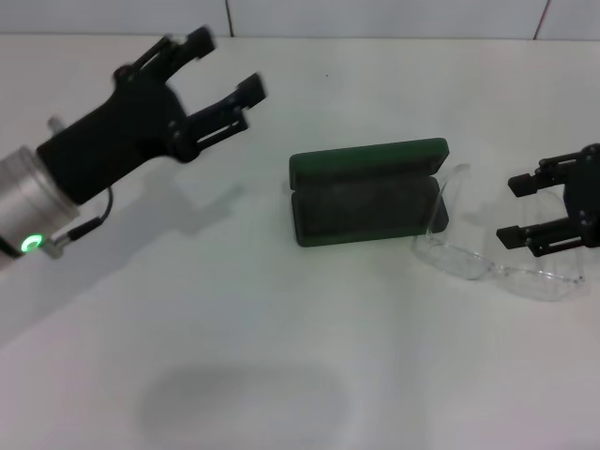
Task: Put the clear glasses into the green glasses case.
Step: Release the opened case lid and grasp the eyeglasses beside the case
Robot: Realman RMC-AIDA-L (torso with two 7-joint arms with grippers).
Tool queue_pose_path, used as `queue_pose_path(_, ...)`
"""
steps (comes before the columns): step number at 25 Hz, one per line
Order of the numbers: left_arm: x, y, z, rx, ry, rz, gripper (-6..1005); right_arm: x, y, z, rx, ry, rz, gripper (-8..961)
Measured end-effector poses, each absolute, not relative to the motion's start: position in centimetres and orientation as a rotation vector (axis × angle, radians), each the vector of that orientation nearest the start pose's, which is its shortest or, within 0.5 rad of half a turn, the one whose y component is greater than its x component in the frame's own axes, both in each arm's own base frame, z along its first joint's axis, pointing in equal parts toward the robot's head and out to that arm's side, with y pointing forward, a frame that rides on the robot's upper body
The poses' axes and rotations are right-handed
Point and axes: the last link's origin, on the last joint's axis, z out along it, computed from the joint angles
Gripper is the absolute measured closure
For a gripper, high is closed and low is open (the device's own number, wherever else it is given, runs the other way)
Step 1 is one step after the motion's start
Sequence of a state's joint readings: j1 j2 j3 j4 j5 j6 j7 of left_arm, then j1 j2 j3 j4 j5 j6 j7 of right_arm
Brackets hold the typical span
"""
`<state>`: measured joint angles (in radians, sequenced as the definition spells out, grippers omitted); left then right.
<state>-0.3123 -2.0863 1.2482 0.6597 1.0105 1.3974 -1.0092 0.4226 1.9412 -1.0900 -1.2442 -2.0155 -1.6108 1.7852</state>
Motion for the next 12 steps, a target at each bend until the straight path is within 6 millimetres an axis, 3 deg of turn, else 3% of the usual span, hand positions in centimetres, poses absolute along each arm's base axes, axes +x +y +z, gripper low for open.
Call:
queue_pose_path(3, -24.4, 31.1, -0.4, -2.257, -0.360, -1.184, 115, 20.6, 35.1, 6.0, -2.887, 0.476, -0.129, 234)
queue_pose_path(5, -24.7, 30.9, -0.8, -2.259, -0.356, -1.171, 115, 20.2, 35.5, 5.5, -2.891, 0.492, -0.190, 234)
queue_pose_path(6, -24.8, 30.8, -1.0, -2.260, -0.353, -1.166, 115, 19.6, 36.1, 3.9, -2.894, 0.516, -0.349, 233)
queue_pose_path(12, -25.0, 30.6, -1.5, -2.267, -0.352, -1.154, 116, 18.8, 36.4, 0.5, -2.883, 0.482, -0.593, 253)
